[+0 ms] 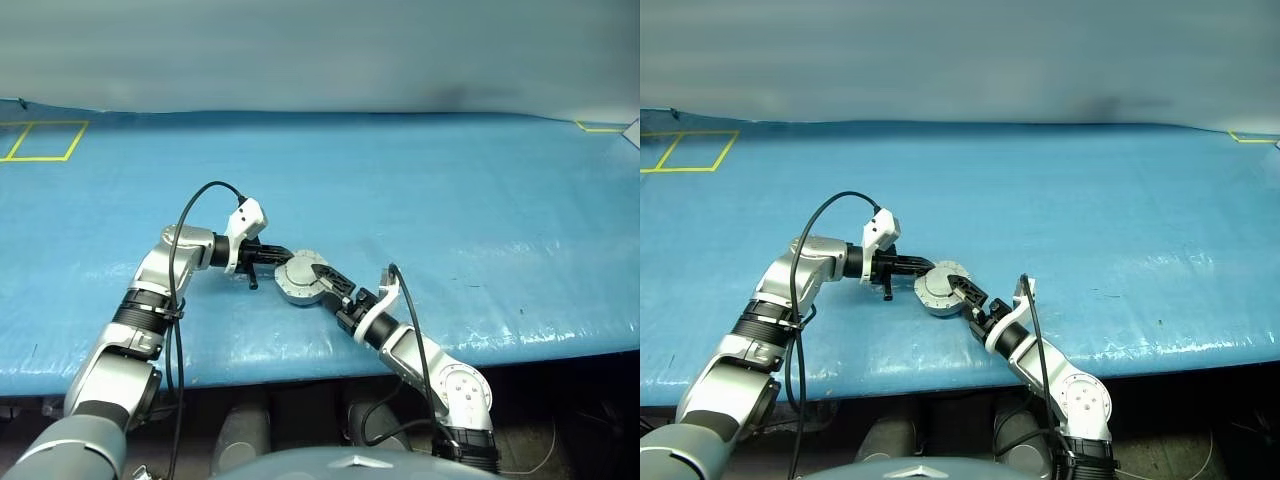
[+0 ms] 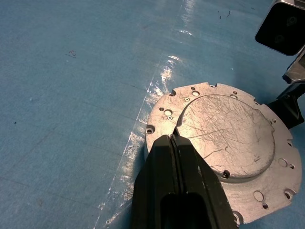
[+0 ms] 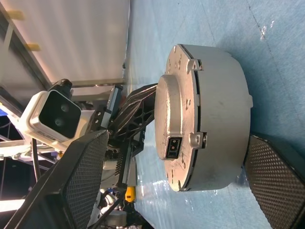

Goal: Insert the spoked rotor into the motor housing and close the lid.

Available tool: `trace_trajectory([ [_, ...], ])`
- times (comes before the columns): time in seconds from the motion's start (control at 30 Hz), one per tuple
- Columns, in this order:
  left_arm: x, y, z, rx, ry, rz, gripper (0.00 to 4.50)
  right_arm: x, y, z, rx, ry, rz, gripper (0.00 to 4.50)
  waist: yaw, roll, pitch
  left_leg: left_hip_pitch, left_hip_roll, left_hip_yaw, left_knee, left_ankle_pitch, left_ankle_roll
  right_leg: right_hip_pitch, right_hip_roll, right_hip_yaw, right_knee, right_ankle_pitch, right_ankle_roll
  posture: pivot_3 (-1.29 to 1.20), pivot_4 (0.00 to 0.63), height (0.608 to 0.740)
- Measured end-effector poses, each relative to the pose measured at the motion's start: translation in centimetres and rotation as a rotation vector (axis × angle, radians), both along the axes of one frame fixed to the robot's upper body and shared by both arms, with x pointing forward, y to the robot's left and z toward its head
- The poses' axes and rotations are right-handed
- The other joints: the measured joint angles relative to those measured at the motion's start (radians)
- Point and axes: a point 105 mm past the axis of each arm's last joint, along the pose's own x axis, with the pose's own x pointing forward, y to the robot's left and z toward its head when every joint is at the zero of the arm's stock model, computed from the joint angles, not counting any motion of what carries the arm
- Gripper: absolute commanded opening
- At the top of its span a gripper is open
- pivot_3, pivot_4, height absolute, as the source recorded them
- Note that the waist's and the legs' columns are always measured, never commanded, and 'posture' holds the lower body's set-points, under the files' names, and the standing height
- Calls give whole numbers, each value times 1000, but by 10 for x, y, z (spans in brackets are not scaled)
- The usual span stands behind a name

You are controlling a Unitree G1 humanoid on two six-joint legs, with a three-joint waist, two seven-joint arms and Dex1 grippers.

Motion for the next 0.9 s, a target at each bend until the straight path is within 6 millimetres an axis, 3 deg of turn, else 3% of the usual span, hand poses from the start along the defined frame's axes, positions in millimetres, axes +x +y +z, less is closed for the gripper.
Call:
trace_trajectory([
  [0.07, 0, 0, 0, 0, 0, 0, 0, 0, 0, 0, 5, 0, -2, 4480, 0, 0, 0, 0, 0, 0, 0, 0, 0, 0, 0, 0, 0, 0, 0, 0, 150, 740],
  [0.17, 0, 1, 0, 2, -1, 1, 0, 0, -1, 0, 9, 1, -5, 3918, 0, 0, 0, 0, 0, 0, 0, 0, 0, 0, 0, 0, 0, 0, 0, 0, 150, 740],
  [0.37, 1, 3, -1, 19, -2, 8, 0, -3, -2, -4, 7, 18, -7, 1909, 0, 0, 0, -1, 0, 0, 0, 0, 0, -1, 0, 0, 0, 0, 0, 0, 150, 740],
  [0.47, 0, 3, -1, 17, -1, 3, 0, -7, -3, -10, -2, 41, -7, 1157, 1, 0, 0, 0, 0, 0, 0, 0, 0, -1, 0, 0, 0, 0, 0, 0, 150, 740],
  [0.9, -1, 4, 0, 21, -5, 4, 0, -8, -1, -10, -5, 42, 4, 1153, -1, 0, 0, 0, 0, 0, 0, 0, 0, -1, 0, 0, 0, 0, 0, 0, 150, 740],
])
